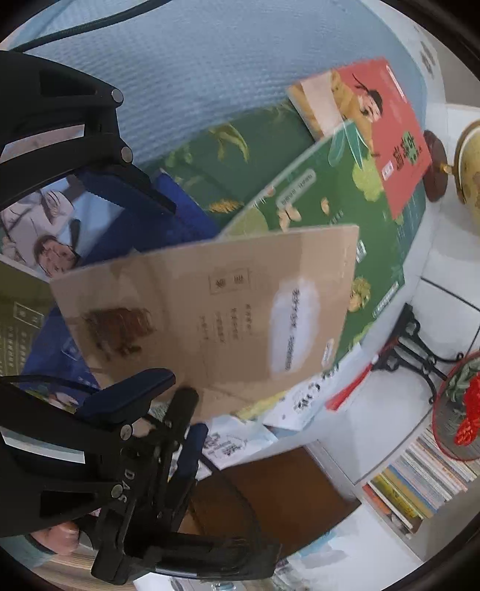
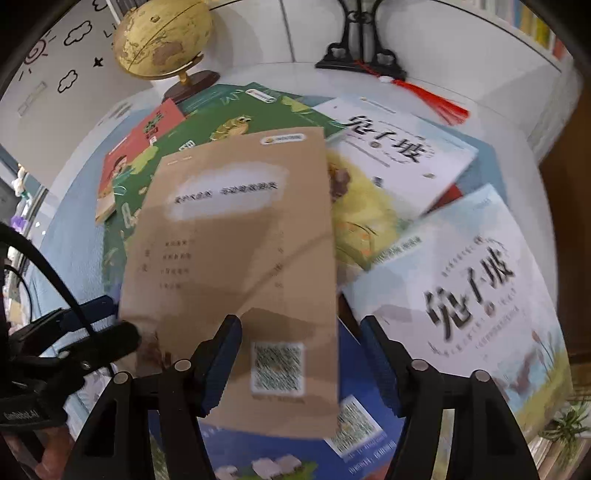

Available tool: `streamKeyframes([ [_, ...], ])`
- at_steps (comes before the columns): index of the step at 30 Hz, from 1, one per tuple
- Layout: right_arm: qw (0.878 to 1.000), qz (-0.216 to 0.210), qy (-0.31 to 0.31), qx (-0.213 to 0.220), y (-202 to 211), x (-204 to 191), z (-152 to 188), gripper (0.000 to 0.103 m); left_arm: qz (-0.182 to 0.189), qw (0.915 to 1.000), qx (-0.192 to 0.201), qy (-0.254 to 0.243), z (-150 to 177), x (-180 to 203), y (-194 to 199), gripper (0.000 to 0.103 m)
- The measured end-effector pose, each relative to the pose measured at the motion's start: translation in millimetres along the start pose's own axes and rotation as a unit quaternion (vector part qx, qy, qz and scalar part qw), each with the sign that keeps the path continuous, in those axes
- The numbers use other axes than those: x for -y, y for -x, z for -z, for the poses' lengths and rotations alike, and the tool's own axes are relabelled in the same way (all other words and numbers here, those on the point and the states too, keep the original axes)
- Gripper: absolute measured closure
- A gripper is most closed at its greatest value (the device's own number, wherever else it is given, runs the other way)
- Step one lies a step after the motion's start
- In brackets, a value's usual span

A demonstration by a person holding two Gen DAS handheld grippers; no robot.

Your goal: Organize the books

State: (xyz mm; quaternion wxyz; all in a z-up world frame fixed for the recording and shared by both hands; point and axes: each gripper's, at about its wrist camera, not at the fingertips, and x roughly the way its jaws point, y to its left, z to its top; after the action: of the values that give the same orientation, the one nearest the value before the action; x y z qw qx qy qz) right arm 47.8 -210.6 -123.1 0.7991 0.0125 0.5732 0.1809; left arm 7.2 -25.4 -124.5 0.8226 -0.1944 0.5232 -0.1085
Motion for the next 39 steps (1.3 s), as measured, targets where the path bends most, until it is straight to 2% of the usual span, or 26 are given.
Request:
streamKeyframes([
  [1,1.000,-0.004,0.003,0.002,1.4,-2.5,-0.3,0.037,0.012,0.9999,-0.003,0.000,0.1,1.8,-0.9,0.030],
  [4,1.000,-0.009,0.014,-0.006,6.9,-8.9,8.5,0.038,0.012,0.9999,-0.007,-0.010,7.0,6.2,0.6,0.030],
  [7,1.000,-0.025,0.016,-0.008,15.1,-7.4,26.2,0.038,0.031,0.9992,-0.020,-0.013,19.7,5.0,7.7,0.030],
  [9,0.998,-0.056,0.007,-0.014,23.6,0.9,44.9,0.038,0.045,0.9982,-0.035,-0.021,33.8,7.3,12.6,0.030],
  [13,0.994,-0.102,-0.022,-0.009,34.5,17.8,71.7,0.038,0.046,0.9963,-0.058,-0.043,60.5,18.2,11.5,0.030],
  [17,0.985,-0.161,-0.066,-0.006,39.8,34.7,82.1,0.037,0.025,0.9972,-0.049,-0.051,68.9,26.9,11.7,0.030],
  [20,0.974,-0.205,-0.093,0.002,46.9,44.8,83.3,0.037,0.043,0.9974,-0.048,-0.031,67.2,20.3,13.7,0.030],
  [23,0.969,-0.225,-0.106,-0.002,46.7,47.2,84.6,0.038,0.057,0.9971,-0.047,-0.018,68.4,15.7,16.7,0.030],
  [27,0.962,-0.256,-0.095,0.013,63.6,41.3,83.1,0.037,0.038,0.9981,-0.040,-0.027,71.6,16.1,21.6,0.030],
  [28,0.957,-0.275,-0.093,0.021,69.7,40.1,80.6,0.037,0.039,0.9982,-0.039,-0.024,71.5,14.5,22.3,0.030],
  [31,0.922,-0.367,-0.118,0.039,75.1,47.0,76.3,0.037,0.050,0.9979,-0.040,-0.012,70.8,7.2,24.0,0.030],
  [32,0.917,-0.375,-0.132,0.041,70.0,50.9,76.4,0.037,0.052,0.9978,-0.041,-0.009,70.6,5.5,24.4,0.030],
  [35,0.920,-0.353,-0.166,0.026,44.2,57.7,76.0,0.037,0.048,0.9980,-0.039,-0.007,72.2,-0.3,26.4,0.030],
  [36,0.918,-0.355,-0.176,0.019,37.4,60.4,76.6,0.037,0.046,0.9981,-0.040,-0.006,72.4,-2.6,25.9,0.030],
  [39,0.885,-0.398,-0.239,-0.002,9.5,74.9,84.9,0.037,0.050,0.9980,-0.038,0.002,71.0,-9.1,27.5,0.030],
])
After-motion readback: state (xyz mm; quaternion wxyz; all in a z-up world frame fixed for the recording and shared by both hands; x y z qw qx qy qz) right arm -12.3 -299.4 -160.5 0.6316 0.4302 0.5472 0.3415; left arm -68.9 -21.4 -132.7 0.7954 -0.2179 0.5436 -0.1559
